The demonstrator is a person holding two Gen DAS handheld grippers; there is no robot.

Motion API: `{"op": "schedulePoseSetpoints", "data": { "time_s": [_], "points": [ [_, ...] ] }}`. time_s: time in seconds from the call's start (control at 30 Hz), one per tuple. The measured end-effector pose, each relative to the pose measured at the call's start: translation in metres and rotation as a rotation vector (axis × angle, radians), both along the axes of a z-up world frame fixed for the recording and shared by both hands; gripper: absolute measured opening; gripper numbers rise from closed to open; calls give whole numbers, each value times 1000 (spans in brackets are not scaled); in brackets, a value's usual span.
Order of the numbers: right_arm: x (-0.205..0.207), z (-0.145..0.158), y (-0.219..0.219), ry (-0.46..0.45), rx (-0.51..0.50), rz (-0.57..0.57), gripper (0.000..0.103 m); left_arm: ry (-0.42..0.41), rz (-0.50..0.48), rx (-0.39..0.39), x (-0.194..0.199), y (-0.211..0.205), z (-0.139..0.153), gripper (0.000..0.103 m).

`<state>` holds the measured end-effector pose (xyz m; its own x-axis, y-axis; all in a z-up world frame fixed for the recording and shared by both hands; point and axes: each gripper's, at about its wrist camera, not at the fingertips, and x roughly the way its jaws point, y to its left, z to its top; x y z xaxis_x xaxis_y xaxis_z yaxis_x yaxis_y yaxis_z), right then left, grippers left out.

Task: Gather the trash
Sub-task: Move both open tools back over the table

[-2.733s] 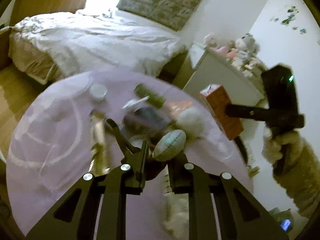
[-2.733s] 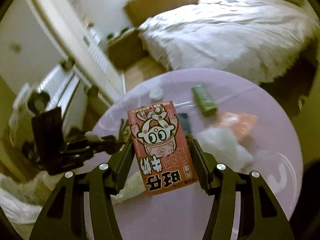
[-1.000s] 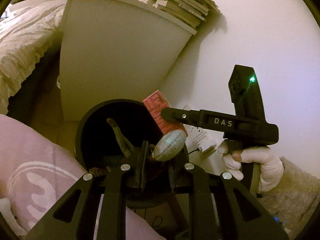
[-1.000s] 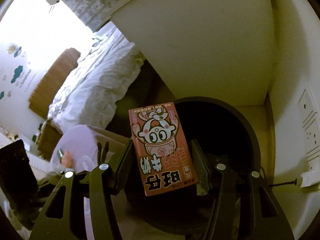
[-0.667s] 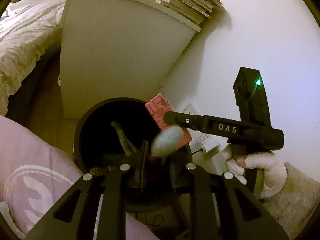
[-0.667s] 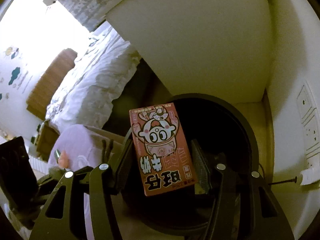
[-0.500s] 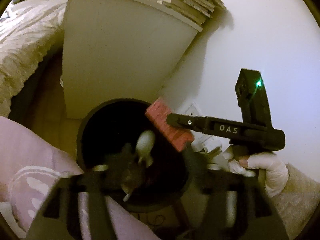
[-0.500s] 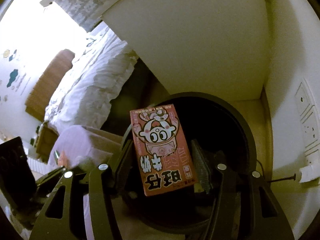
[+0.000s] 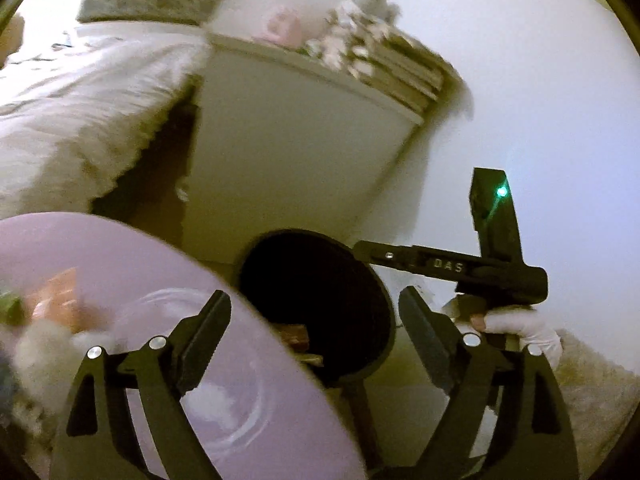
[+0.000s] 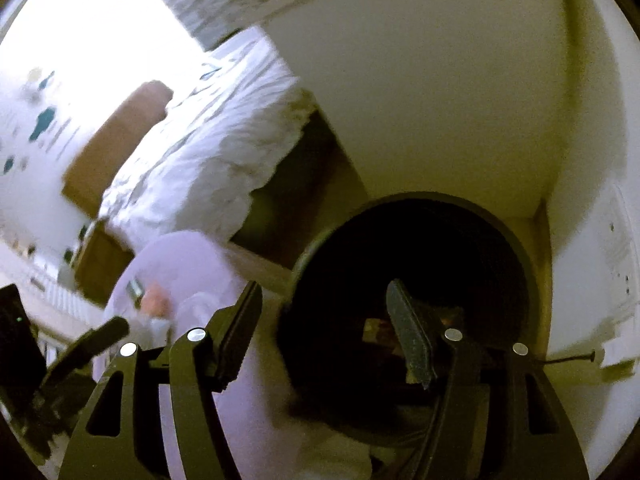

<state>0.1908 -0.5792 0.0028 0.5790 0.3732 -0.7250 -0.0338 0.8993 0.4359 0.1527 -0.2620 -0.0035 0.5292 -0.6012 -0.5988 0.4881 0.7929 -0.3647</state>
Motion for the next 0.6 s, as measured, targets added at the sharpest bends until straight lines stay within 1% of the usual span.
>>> {"op": "schedulePoseSetpoints", "data": {
  "time_s": [0.1,0.2,0.37,0.47,0.6],
  "points": [
    [-5,15,30,-32,-32,75,65,-32,84,20,-20,37,5,87],
    [-11,29,70,-69,-67,169,65,-53,176,67,-42,79,5,87],
    [-26,47,145,-126,-118,349,65,-55,302,149,-76,144,-5,87],
    [-36,49,185,-147,-164,448,65,-31,352,183,-96,174,-18,87],
    [-47,43,226,-163,-222,559,65,30,367,203,-114,195,-42,87]
  ]
}}
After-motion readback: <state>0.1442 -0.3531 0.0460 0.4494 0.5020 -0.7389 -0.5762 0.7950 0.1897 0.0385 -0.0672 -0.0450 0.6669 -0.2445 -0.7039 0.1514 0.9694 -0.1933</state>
